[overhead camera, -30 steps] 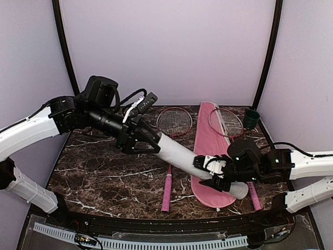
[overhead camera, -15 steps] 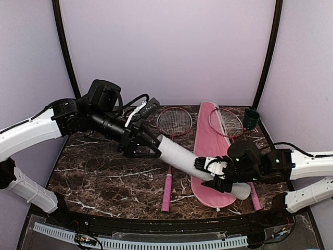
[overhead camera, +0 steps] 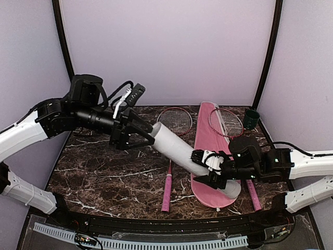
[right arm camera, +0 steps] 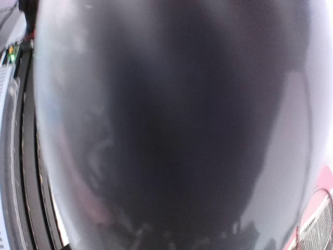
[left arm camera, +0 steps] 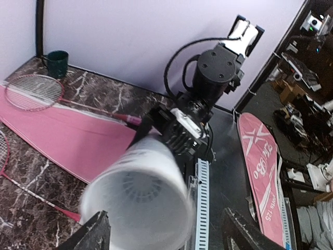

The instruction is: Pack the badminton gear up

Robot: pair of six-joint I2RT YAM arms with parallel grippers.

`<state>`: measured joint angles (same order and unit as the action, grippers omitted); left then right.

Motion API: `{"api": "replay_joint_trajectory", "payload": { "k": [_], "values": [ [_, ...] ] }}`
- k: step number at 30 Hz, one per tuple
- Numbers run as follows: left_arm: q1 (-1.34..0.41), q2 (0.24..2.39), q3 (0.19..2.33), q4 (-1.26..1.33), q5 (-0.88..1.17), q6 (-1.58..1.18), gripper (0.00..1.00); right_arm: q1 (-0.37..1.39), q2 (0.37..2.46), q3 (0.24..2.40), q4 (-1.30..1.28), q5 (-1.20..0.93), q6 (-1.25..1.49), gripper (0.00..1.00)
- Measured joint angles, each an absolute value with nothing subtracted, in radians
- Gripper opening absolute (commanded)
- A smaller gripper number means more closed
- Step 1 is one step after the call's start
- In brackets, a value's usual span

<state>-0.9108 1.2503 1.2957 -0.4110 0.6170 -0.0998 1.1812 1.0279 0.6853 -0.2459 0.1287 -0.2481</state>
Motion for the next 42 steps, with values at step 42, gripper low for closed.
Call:
{"api": "replay_joint_trajectory", "payload": {
  "k": [42],
  "values": [
    [-1.026,1.303,0.867,0.379,0.38,-0.355,0.66,0.995,1.423,0.928,0.841,-0.329,0.57,0.42]
  ]
}}
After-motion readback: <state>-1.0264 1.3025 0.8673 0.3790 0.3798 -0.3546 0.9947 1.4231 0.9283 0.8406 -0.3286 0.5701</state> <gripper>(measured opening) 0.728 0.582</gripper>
